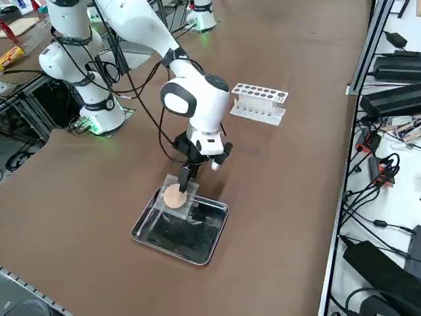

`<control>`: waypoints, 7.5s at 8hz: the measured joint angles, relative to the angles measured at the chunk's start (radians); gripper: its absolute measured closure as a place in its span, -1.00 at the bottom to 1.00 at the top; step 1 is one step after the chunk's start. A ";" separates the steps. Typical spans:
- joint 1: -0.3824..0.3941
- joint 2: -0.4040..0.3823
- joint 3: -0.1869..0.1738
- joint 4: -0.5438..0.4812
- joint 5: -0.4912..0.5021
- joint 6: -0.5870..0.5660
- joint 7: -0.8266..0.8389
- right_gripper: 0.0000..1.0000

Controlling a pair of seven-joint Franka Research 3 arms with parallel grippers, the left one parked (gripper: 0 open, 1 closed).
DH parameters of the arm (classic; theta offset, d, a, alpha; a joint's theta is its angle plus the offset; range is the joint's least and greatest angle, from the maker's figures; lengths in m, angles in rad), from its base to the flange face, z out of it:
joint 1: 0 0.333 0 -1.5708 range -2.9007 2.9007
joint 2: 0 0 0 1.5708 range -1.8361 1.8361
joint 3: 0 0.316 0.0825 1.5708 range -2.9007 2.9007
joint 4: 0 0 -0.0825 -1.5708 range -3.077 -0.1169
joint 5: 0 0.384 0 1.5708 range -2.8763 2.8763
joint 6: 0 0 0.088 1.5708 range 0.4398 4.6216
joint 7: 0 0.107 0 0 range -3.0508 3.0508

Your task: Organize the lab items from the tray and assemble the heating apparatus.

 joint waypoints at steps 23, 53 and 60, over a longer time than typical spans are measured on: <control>-0.031 -0.003 0.002 0.012 -0.015 0.006 0.004 0.22; 0.359 -0.244 -0.005 0.270 -0.390 -0.504 -0.048 0.96; 0.666 -0.088 -0.001 0.259 -0.524 -0.744 0.425 0.96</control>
